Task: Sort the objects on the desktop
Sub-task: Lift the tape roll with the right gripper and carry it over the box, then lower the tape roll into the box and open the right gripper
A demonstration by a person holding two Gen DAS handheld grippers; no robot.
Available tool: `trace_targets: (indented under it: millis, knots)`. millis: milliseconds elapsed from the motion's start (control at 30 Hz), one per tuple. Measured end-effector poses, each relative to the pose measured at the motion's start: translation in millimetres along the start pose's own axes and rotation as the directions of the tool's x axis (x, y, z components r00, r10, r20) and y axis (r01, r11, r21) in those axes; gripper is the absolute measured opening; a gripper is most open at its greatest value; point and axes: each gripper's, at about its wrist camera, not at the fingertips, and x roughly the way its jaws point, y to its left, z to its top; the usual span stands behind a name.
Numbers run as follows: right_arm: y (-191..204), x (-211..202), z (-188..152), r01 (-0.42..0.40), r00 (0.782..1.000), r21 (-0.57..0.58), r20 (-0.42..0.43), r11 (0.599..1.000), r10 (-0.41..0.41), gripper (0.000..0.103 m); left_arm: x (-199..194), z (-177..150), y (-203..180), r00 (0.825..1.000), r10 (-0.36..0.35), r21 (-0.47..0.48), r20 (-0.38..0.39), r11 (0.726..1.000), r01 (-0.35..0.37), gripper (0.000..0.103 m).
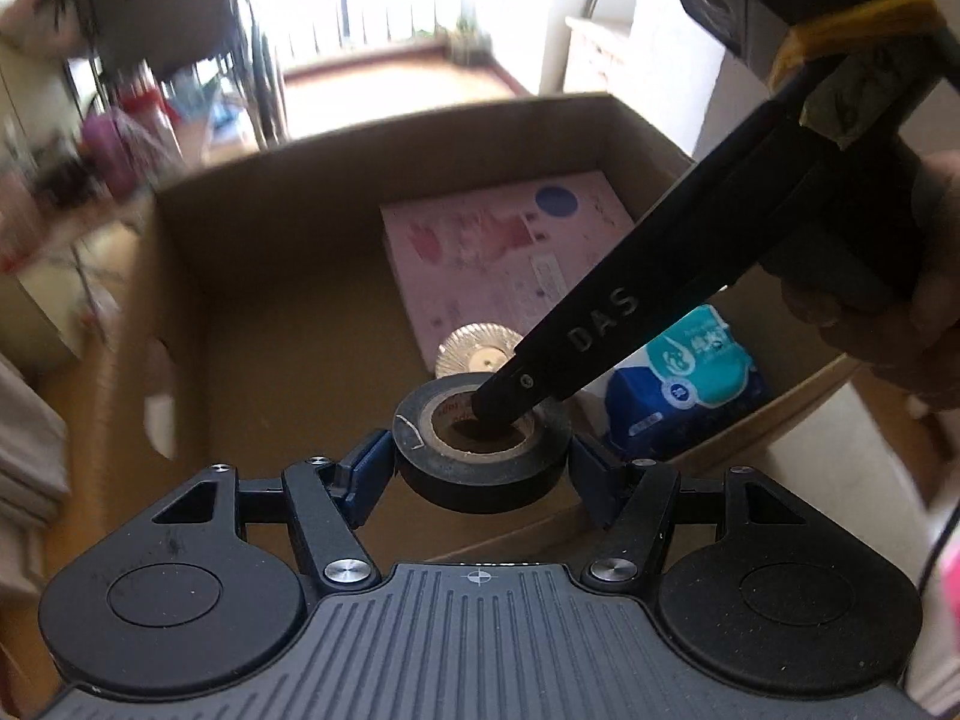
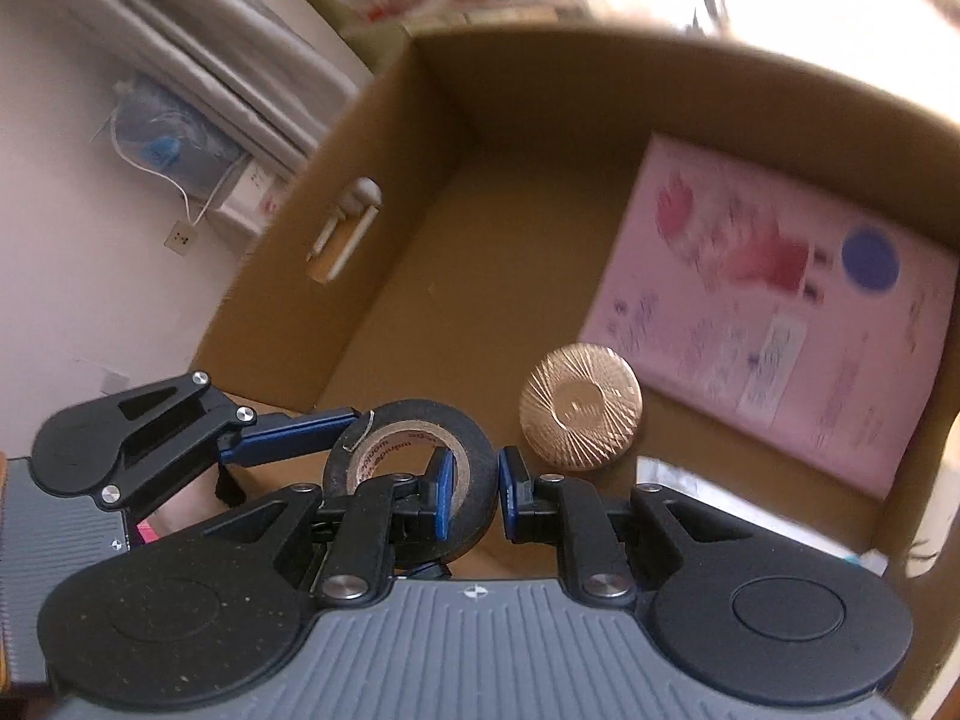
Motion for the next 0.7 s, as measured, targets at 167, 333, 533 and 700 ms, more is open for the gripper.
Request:
trace_targets:
  millis: [167,333,533,700]
  knots:
    - [-17,17,11,-0.003,0.994,0.045,-0.109,0.999,0.008,0.018,19,5,11,0.993,-0.079,-0.055,-0.088,0.996,0.074,0.065]
    - [-24,30,17,0.019,0.983,0.035,-0.181,0.999,-0.012,0.018,33,3,15,0.981,-0.131,-0.099,-0.144,0.988,0.118,0.065]
    - [-23,38,15,0.020,0.972,0.025,-0.233,0.999,-0.014,0.018,37,-2,20,0.964,-0.182,-0.152,-0.194,0.976,0.154,0.065]
    - [-21,44,14,0.025,0.965,0.012,-0.260,1.000,-0.021,0.018,43,0,24,0.950,-0.211,-0.184,-0.232,0.968,0.170,0.065]
